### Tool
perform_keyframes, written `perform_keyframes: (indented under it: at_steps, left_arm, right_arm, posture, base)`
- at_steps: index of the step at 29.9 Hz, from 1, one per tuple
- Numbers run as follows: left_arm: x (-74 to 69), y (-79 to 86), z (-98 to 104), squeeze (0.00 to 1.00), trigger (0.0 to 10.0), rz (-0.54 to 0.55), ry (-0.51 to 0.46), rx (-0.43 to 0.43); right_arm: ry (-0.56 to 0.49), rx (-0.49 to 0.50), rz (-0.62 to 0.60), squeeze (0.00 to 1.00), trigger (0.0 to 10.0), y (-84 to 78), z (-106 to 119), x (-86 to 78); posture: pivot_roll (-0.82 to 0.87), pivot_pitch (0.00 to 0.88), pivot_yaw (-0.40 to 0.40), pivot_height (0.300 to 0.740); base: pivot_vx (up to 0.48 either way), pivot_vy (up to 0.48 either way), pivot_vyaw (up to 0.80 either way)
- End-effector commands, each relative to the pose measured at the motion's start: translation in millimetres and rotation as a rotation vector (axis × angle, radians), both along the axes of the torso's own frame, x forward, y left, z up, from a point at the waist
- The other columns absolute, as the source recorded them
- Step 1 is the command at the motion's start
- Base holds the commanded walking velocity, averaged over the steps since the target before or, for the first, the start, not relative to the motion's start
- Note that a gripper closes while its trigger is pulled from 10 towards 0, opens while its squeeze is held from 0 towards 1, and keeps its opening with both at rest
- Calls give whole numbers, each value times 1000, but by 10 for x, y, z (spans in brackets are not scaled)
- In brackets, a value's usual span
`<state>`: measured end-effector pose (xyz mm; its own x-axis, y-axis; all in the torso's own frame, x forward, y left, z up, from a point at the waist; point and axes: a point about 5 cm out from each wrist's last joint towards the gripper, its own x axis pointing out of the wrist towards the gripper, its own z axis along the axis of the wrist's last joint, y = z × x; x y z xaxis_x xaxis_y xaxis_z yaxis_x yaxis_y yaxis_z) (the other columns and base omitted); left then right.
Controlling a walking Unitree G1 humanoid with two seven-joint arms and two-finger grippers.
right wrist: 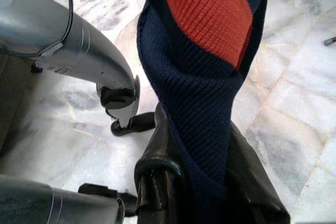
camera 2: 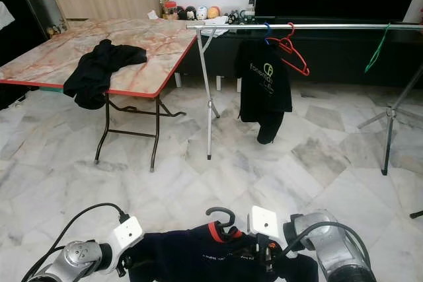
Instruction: Hang hanger
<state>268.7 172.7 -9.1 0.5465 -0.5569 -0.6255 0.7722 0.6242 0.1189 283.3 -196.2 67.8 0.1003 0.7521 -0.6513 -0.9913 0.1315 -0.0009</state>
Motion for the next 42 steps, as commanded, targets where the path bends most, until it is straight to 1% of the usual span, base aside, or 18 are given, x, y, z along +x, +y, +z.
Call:
perform_keyframes:
  at_steps: [1,8,14,17,21,24,27,33,36,37,38,39,40,41,42]
  left_arm:
    - [20,41,15,0,0,25,14,-12]
    - [42,59,36,0,0,34,3,-10]
    - [54,127,65,0,0,43,0,-14]
    - [52,151,74,0,0,27,8,-10]
    - [34,173,82,0,0,-20,29,-6]
    - [41,181,103,0,0,-35,28,-15]
    - [45,180,116,0,0,-42,29,-27]
    - [37,173,112,0,0,-44,36,-40]
    - [37,159,113,0,0,-48,32,-44]
    - [44,162,115,0,0,-38,30,-43]
    - [44,162,115,0,0,-38,30,-43]
    - [55,178,108,0,0,-12,33,-28]
    - [55,178,108,0,0,-12,33,-28]
    - [55,208,90,0,0,5,34,12]
    - [53,227,80,0,0,11,33,39]
  right_arm:
    - [-55,53,-2,0,10000,44,121,51]
    - [-51,41,-6,0,10000,44,103,49]
    - [-20,21,-19,0,10000,-38,75,11]
    - [3,2,-15,0,10000,-78,42,-27]
    - [38,-26,-5,0,10000,-120,-15,-78]
    - [62,-63,8,0,10000,-159,-76,-126]
    - [59,-43,-16,0,10000,-157,-81,-119]
    - [16,-5,-64,0,10000,-122,-47,-54]
    - [2,-9,-71,0,10000,-124,-45,-43]
    - [-49,-15,-109,0,10000,-133,-28,11]
    - [-49,-15,-109,0,10000,-133,-28,11]
    - [-108,-25,-176,0,10000,-151,-8,90]
    - [-108,-25,-176,0,10000,-151,-8,90]
    - [-162,-46,-256,0,10000,-183,6,165]
    - [-191,-59,-301,0,10000,-204,14,204]
  posture:
    - [-13,0,89,740]
    - [-6,0,90,740]
    - [-4,0,90,740]
    - [-2,0,90,740]
    - [0,0,90,740]
    - [6,0,90,740]
    - [7,0,91,740]
    - [3,0,95,740]
    - [4,0,95,740]
    - [2,0,95,740]
    - [2,0,95,740]
    - [2,0,93,740]
    - [2,0,93,740]
    - [3,0,90,740]
    - [3,0,90,740]
  base:
    - [0,0,0]
    - [0,0,0]
    - [0,0,0]
    - [0,0,0]
    - [0,0,0]
    - [0,0,0]
    - [0,0,0]
    - [0,0,0]
    - [0,0,0]
    - [0,0,0]
    - [0,0,0]
    - [0,0,0]
    - [0,0,0]
    - [0,0,0]
    - [0,0,0]
